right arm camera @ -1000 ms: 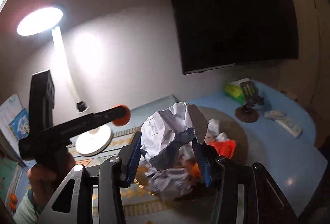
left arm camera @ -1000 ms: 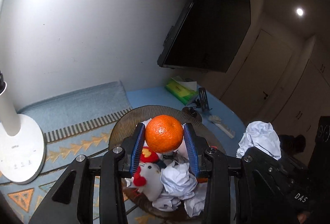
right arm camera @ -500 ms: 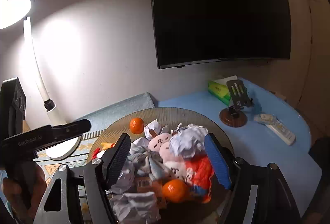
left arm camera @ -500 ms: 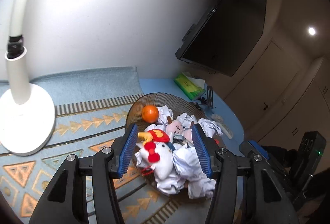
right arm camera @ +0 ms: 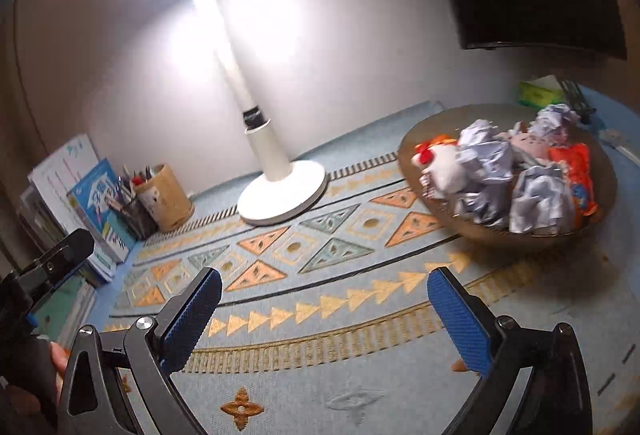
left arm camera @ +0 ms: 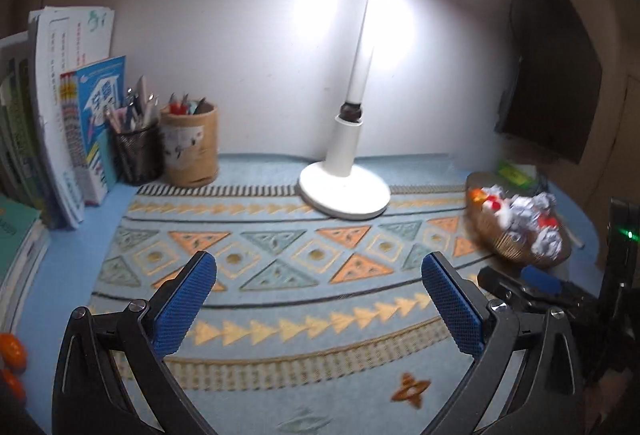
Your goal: Organize objects
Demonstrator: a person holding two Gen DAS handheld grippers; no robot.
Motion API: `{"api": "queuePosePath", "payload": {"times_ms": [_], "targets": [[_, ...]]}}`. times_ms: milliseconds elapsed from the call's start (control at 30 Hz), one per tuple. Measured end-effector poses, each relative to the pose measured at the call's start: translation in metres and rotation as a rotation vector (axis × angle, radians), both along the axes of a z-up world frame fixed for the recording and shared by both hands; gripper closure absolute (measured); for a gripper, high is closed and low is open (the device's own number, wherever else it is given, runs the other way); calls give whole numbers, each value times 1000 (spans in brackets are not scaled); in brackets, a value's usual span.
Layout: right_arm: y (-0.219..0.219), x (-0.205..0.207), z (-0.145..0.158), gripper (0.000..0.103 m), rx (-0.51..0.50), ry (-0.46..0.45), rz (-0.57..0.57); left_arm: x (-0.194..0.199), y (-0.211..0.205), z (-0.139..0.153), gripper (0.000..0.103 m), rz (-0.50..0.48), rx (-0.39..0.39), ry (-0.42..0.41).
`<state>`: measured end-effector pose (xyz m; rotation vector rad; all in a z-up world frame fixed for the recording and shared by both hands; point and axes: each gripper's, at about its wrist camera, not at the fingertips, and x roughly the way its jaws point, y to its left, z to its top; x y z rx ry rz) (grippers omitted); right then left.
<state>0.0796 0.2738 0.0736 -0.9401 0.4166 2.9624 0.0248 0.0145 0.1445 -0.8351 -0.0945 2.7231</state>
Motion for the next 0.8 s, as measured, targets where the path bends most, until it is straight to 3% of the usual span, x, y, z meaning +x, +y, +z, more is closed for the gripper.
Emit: {"api": "queuePosePath", "payload": {"times_ms": [133,333,367,600,800], "targets": [[-40,-38,-32,0,136,-125,9,-6,-11,-39,1,25,-49,-113],[-47,-68,-74,0,206,-272,61,-37,-4,-91,1,46,-75,-344],[-48,-69,-75,0,209,-275,73,-36,-1,-92,1,67,-102,-317],[-50,-82,-88,0,217,-364,69,-38,14,-98,0,77,-218,-337],[-49,-82,-87,0,221,-370,61,-40,12,-97,0,99,-212,-336]]}}
